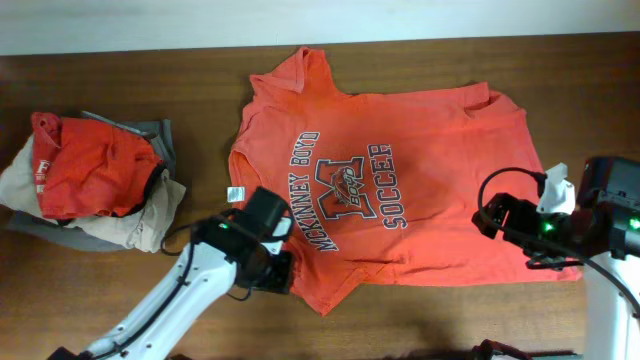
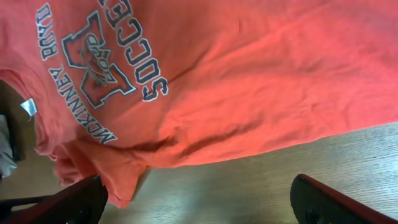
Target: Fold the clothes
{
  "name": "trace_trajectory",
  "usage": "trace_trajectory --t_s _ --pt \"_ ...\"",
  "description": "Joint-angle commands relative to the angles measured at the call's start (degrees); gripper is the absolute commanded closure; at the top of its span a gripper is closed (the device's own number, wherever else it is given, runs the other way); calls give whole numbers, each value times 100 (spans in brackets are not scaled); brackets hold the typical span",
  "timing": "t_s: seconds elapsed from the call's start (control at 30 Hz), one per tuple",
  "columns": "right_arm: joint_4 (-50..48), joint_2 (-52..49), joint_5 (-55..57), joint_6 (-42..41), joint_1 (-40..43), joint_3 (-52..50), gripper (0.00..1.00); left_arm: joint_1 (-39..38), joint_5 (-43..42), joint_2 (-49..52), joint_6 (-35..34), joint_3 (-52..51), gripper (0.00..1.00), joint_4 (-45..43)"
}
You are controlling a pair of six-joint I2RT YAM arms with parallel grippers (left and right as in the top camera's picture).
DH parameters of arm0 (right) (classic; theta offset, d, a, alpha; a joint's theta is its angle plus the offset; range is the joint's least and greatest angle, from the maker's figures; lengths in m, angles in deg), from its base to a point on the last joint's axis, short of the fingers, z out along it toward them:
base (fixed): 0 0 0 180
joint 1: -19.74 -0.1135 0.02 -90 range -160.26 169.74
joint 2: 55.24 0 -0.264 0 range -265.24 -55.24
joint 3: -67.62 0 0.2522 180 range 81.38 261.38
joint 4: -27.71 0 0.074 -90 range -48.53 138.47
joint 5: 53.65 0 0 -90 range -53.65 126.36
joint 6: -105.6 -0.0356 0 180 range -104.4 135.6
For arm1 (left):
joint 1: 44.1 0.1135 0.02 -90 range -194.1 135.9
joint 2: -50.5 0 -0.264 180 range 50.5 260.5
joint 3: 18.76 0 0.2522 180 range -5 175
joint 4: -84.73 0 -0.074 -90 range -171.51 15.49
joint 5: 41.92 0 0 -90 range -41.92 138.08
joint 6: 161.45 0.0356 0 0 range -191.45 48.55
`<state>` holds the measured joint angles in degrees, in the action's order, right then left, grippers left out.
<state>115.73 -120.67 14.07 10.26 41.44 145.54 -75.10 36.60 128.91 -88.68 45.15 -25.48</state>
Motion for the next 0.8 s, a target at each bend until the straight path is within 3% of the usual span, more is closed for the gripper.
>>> trace_trajectory --t_s 0.0,0.37,0.57,0.77 --pt "-61 15 50 63 -42 -153 1 -391 444 -52 592 61 47 -111" --pt "-129 17 50 63 -42 -160 1 -1561 702 302 1231 61 43 -280" --pt "-164 17 50 63 -42 -160 1 -2260 754 822 2345 63 43 -702" --pt "-168 17 50 61 -42 -160 1 -2741 1488 1023 2308 63 42 -811"
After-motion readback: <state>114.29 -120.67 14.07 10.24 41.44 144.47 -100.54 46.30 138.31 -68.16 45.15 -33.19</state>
